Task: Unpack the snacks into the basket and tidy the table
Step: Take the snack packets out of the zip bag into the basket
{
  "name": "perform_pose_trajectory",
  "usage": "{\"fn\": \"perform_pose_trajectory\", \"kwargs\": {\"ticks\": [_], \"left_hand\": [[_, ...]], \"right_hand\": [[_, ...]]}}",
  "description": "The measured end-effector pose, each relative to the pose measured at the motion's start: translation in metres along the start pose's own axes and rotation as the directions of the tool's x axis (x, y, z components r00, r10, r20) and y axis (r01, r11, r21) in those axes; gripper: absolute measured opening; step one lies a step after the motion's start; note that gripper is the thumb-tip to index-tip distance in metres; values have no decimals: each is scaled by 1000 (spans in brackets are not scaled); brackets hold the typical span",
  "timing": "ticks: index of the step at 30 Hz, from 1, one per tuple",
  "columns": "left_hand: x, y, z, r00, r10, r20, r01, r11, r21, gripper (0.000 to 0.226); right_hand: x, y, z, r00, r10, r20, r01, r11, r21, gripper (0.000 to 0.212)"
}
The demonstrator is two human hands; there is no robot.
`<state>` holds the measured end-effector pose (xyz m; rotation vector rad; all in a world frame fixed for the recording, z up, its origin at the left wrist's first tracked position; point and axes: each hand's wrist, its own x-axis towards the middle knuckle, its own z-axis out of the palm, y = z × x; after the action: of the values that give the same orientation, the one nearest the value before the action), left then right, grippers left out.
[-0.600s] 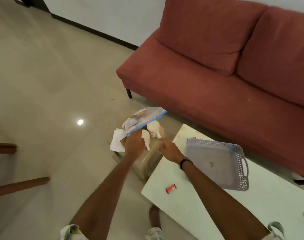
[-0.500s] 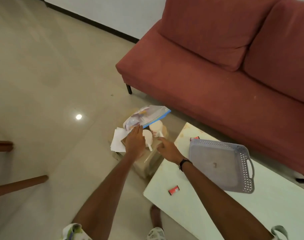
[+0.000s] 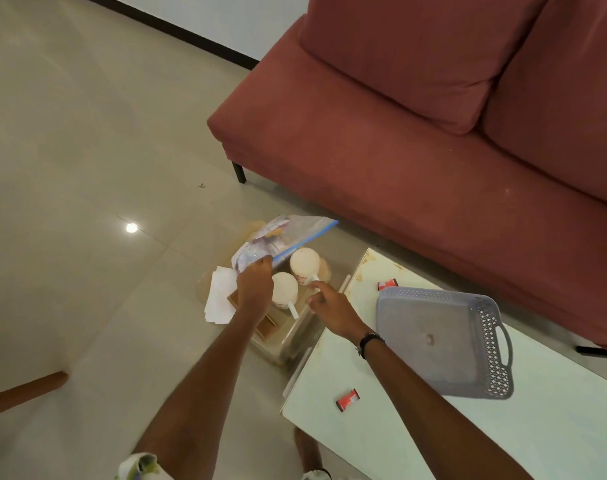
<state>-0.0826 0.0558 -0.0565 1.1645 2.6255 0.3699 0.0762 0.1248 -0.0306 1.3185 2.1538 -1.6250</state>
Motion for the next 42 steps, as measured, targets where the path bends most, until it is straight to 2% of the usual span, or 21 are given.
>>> {"fn": "perform_pose_trajectory", "kwargs": {"ticks": [2,9,12,14,17,19,20,22,24,26,28,31,35,37,39,42], "left_hand": [[15,2,-14,997,8,-71,-13,998,-61,29],[66,23,-87,974,18,-228,-31,998,-52,27],[66,42,-119,950,184,-251,-201,978,-44,32],[56,60,-137,921,324,-217,-341,939,-47,31],[30,88,-156,876,444,-191,-468,878,-104,26],[12,105,-166,848,499,-178,-524,842,-133,24],[4,114,-172,832,525,-179,-550,822,-147,22],[-12,132,-184,803,567,-184,-594,787,-169,20],[-30,154,-194,779,598,-188,-626,760,-174,20],[-42,171,-198,772,601,-205,-633,756,-167,22],[-59,194,-198,773,592,-230,-630,759,-162,23],[-89,230,-192,774,586,-240,-627,764,-152,21],[-142,281,-173,758,619,-205,-652,731,-204,19],[-165,301,-161,774,600,-203,-633,739,-229,19],[-189,319,-144,800,539,-265,-599,745,-293,19],[-238,346,-110,883,292,-368,-449,757,-476,23]], "right_hand": [[0,-3,-4,1000,-15,-8,15,1000,5,38],[-12,-21,-27,990,-109,-86,111,994,8,38],[-28,-35,-46,973,-182,-142,190,981,48,36],[-44,-43,-62,930,-272,-247,287,958,27,36],[-71,-49,-90,781,-384,-493,363,921,-143,42],[-91,-49,-114,662,-450,-600,303,892,-336,50],[-101,-46,-127,641,-481,-598,252,868,-428,54],[-123,-36,-154,694,-485,-533,176,832,-527,53],[-149,-21,-177,746,-451,-489,140,825,-548,39],[-172,-10,-195,772,-407,-488,129,852,-507,22],[-201,3,-210,773,-429,-467,216,871,-442,15],[-247,21,-222,768,-466,-438,346,879,-328,12],[-305,60,-224,787,-434,-439,365,901,-236,8],[-325,78,-220,804,-371,-465,362,925,-112,10],[-339,94,-213,821,-283,-496,346,938,37,10],[-351,117,-202,832,-156,-532,313,924,218,8]]}}
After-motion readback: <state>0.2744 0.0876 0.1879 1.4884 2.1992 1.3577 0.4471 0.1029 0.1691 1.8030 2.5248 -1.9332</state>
